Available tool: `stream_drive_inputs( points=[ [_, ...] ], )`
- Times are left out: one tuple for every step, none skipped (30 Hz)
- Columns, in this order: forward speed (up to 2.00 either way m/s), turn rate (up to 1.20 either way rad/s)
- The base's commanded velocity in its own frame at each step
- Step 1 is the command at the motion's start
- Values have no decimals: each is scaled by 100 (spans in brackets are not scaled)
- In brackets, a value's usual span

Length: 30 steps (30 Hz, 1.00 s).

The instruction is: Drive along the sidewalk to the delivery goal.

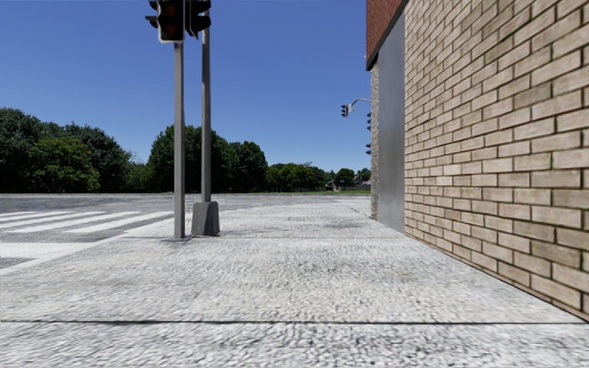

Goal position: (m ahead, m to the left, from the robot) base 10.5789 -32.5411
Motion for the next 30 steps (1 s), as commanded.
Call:
stream_drive_inputs(
  points=[
    [200, 0],
    [200, 0],
    [200, 0],
    [200, 0],
    [200, 0],
    [200, 0],
    [200, 0],
    [200, 0],
    [200, 0],
    [200, 0],
    [200, 0],
    [200, 0],
    [200, 0],
    [200, 0],
    [200, 0],
    [200, 0],
    [200, 0],
    [200, 0],
    [200, 0],
    [200, 0],
    [200, 0],
    [200, 0],
    [200, 0],
    [200, 0],
    [200, 0],
    [200, 0],
    [200, 0],
    [200, 0],
    [200, 0],
    [200, 0]
  ],
)
